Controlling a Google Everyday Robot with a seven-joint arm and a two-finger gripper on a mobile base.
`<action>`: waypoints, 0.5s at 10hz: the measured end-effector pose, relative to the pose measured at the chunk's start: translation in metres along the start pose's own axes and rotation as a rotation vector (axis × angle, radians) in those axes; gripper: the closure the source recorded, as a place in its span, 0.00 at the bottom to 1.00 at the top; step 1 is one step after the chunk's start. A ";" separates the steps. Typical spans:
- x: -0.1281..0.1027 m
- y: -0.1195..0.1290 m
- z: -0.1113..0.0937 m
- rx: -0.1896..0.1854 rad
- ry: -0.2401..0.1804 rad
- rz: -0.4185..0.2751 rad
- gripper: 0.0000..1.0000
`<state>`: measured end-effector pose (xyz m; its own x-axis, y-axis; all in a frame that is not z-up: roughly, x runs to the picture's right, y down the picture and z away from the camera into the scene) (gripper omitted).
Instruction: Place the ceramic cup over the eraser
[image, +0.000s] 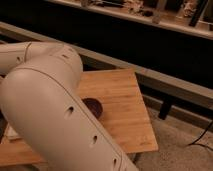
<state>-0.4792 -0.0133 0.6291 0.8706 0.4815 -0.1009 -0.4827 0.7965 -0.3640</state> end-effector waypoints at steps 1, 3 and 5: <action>-0.001 -0.003 0.003 0.002 0.003 0.008 1.00; 0.000 -0.006 0.014 -0.006 0.023 0.022 1.00; 0.008 -0.007 0.030 -0.020 0.058 0.034 1.00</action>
<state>-0.4721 -0.0042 0.6588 0.8581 0.4857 -0.1667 -0.5106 0.7726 -0.3774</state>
